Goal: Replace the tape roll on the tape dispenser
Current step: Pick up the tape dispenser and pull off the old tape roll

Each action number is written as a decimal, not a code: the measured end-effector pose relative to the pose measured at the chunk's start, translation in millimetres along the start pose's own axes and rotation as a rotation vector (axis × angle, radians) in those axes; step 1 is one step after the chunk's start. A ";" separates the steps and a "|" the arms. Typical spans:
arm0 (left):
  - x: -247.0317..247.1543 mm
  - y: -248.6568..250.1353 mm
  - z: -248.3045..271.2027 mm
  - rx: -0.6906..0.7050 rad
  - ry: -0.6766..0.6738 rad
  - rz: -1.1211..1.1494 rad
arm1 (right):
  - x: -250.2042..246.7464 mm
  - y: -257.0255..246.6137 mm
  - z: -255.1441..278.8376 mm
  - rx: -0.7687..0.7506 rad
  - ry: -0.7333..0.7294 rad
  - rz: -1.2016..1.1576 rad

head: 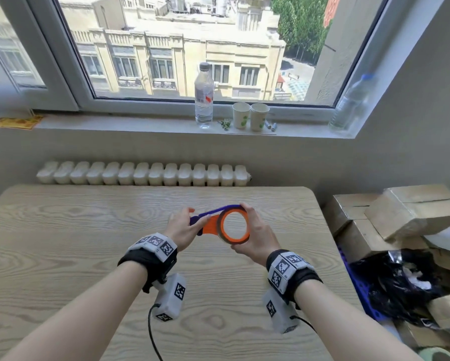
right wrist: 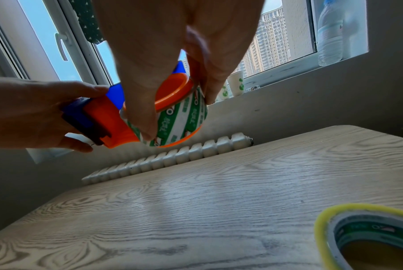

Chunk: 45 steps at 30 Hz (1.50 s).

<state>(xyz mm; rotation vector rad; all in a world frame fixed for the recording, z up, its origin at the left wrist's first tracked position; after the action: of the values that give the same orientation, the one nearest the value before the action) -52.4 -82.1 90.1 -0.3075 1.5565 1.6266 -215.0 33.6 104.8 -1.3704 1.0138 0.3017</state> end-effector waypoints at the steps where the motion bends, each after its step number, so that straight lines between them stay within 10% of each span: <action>1: 1.6 -0.5 -0.7 0.003 -0.004 -0.002 | -0.1 0.4 0.1 0.005 0.003 -0.003; 34: 8.8 23.0 9.9 0.071 -0.002 0.069 | -1.4 15.4 3.1 -0.034 0.041 -0.010; 45: 9.7 -39.2 -19.1 -0.062 0.066 0.151 | -4.3 18.7 -18.0 -0.027 0.196 -0.121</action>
<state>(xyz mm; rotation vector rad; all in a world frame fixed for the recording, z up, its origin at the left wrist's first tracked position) -37.9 -100.6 52.1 -0.2853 1.6139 1.7996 -238.2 23.4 97.8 -1.5005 1.0857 0.0919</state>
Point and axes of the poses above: each hand's wrist, its own z-axis away from the middle knuckle, its own x-axis out of the palm, y = z × x, the point moved 7 cm from there along -z, towards the middle knuckle, and after that the axes turned 8 degrees about y, right-handed, at the moved point
